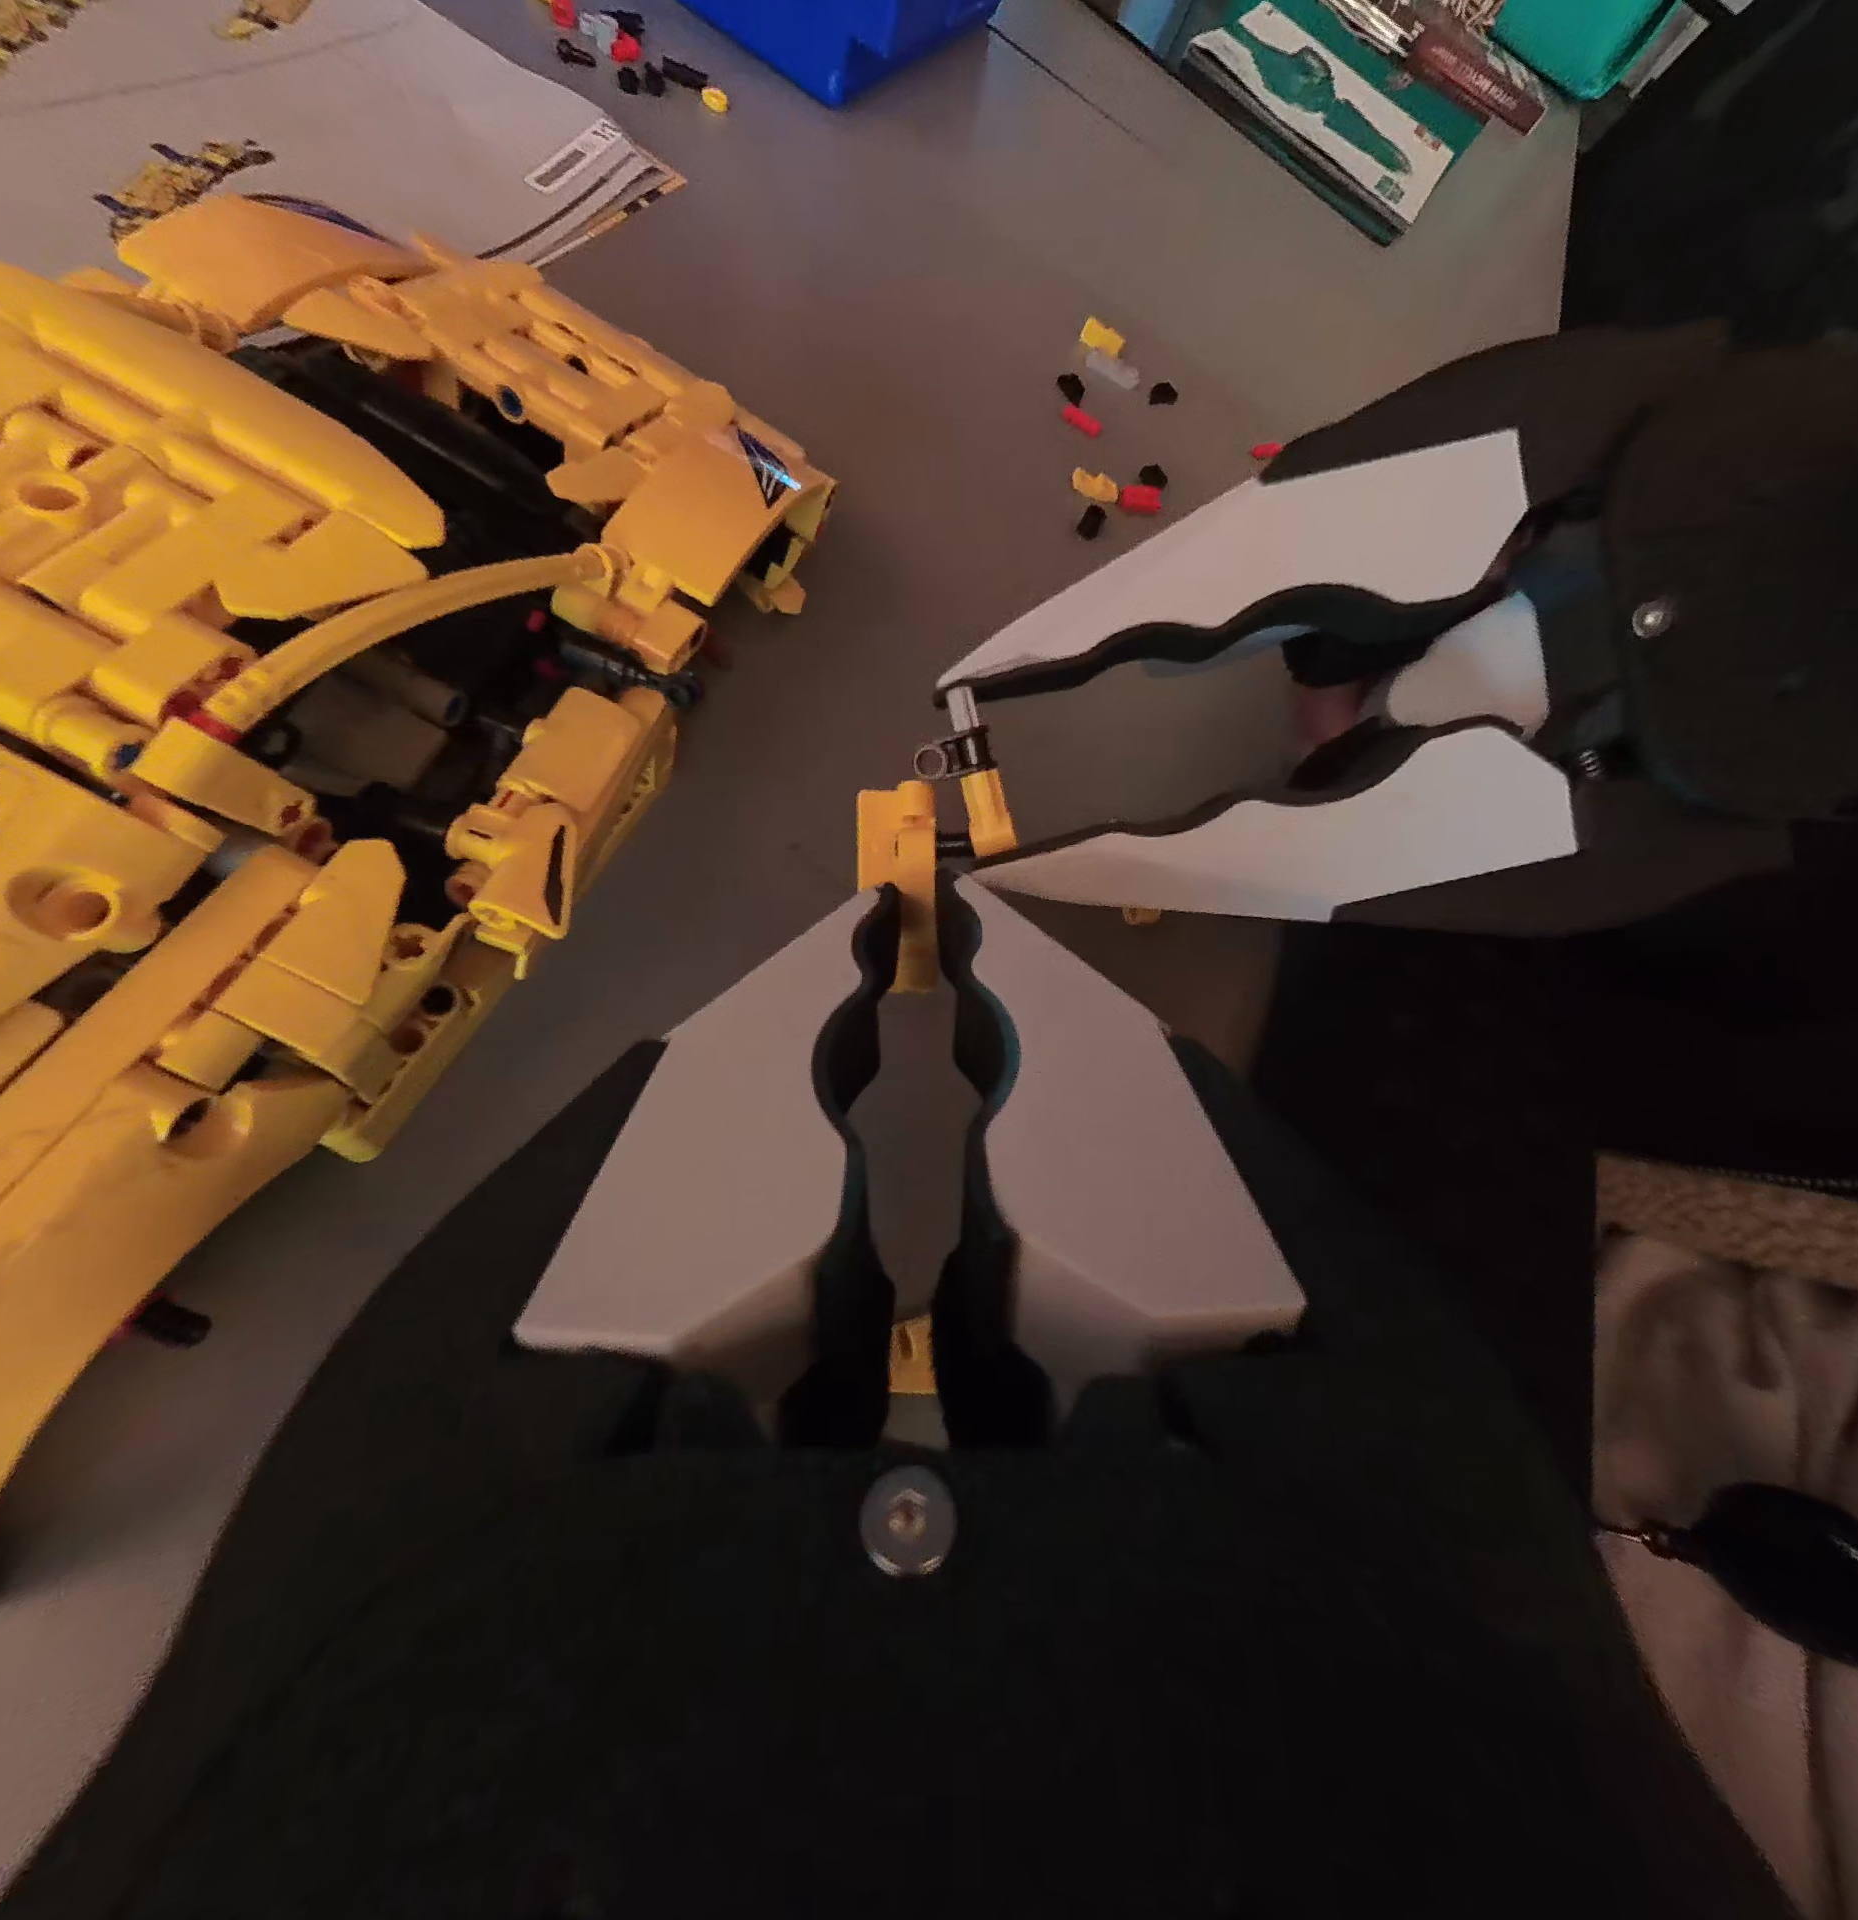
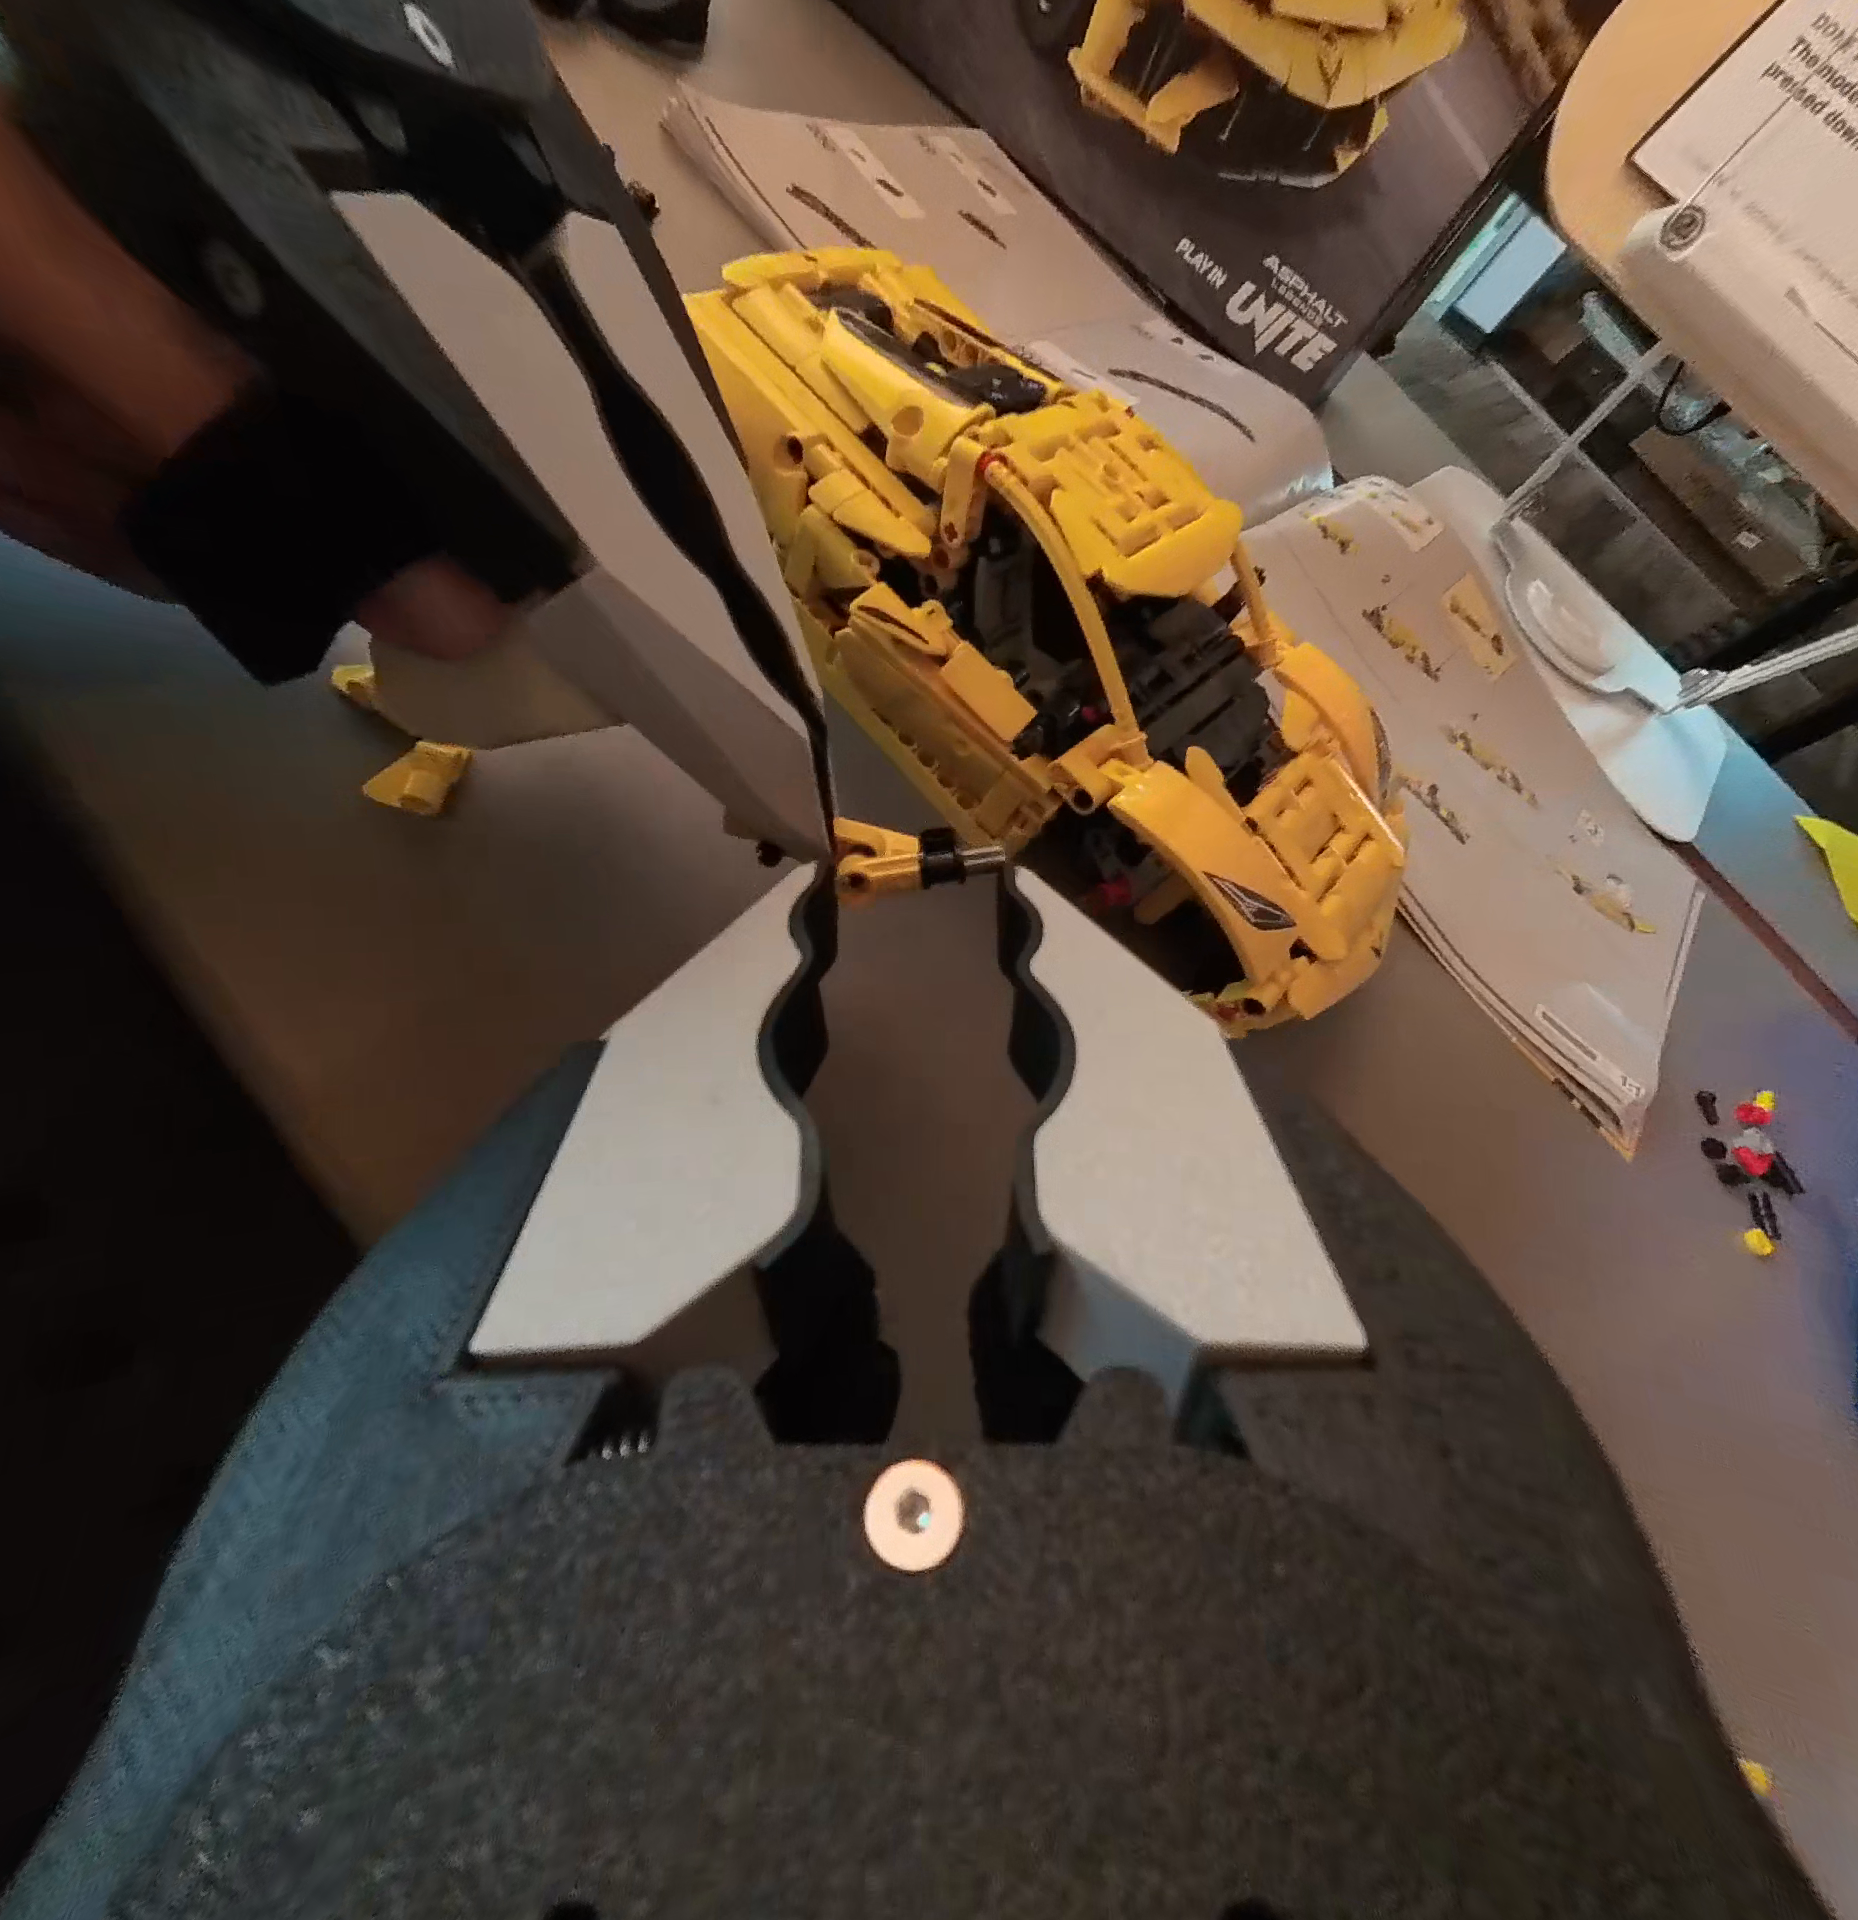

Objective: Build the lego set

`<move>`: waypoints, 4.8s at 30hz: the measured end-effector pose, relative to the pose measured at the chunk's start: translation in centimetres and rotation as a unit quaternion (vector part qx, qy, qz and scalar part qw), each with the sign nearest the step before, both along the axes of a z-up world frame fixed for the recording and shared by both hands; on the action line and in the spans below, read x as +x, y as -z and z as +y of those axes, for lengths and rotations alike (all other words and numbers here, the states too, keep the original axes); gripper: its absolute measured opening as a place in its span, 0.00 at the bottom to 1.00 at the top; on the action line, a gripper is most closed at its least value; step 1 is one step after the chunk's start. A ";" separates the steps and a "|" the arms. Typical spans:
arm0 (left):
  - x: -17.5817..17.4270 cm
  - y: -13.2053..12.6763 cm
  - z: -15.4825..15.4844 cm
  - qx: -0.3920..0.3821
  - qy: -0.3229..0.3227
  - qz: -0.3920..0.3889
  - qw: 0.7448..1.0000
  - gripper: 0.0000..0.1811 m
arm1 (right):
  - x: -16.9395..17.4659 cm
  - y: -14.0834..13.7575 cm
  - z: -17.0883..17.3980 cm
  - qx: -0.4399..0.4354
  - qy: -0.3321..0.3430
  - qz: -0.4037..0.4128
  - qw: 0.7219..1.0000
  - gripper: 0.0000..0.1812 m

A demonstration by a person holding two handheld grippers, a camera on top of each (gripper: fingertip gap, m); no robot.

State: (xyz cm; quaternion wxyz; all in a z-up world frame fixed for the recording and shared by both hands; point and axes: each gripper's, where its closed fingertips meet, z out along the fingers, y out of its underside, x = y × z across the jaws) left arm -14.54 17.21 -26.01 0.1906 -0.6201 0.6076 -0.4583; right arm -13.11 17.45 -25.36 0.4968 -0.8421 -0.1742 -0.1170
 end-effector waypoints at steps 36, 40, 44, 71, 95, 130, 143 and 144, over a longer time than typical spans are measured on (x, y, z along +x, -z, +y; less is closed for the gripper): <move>-1.8 3.5 1.8 0.153 0.019 0.076 0.985 0.03 | -2.1 3.4 -1.6 -0.105 -0.142 0.126 0.976 0.09; -1.8 3.6 1.4 0.157 0.027 0.079 0.984 0.04 | -3.1 4.4 -2.3 -0.153 -0.161 0.154 0.963 0.08; -2.0 3.7 -0.2 0.141 0.058 0.079 0.985 0.04 | -2.6 4.7 -1.5 -0.155 -0.145 0.136 0.968 0.16; -2.4 3.8 -0.9 0.252 0.142 0.035 0.956 0.04 | -4.6 4.7 -2.4 -0.243 -0.294 0.107 0.918 0.04; -2.6 3.8 -0.9 0.232 0.146 0.042 0.961 0.04 | -4.0 3.3 -1.1 -0.186 -0.278 0.033 0.942 0.18; -2.8 3.8 -1.4 0.224 0.184 0.018 0.957 0.04 | -4.5 4.7 -1.9 -0.186 -0.373 0.086 0.905 0.13; -2.8 3.9 -1.5 0.217 0.173 0.023 0.960 0.04 | -4.3 4.7 -1.6 -0.185 -0.348 0.088 0.915 0.09; -2.8 3.9 -1.5 0.218 0.173 0.023 0.960 0.04 | -4.3 4.7 -1.6 -0.184 -0.348 0.087 0.915 0.09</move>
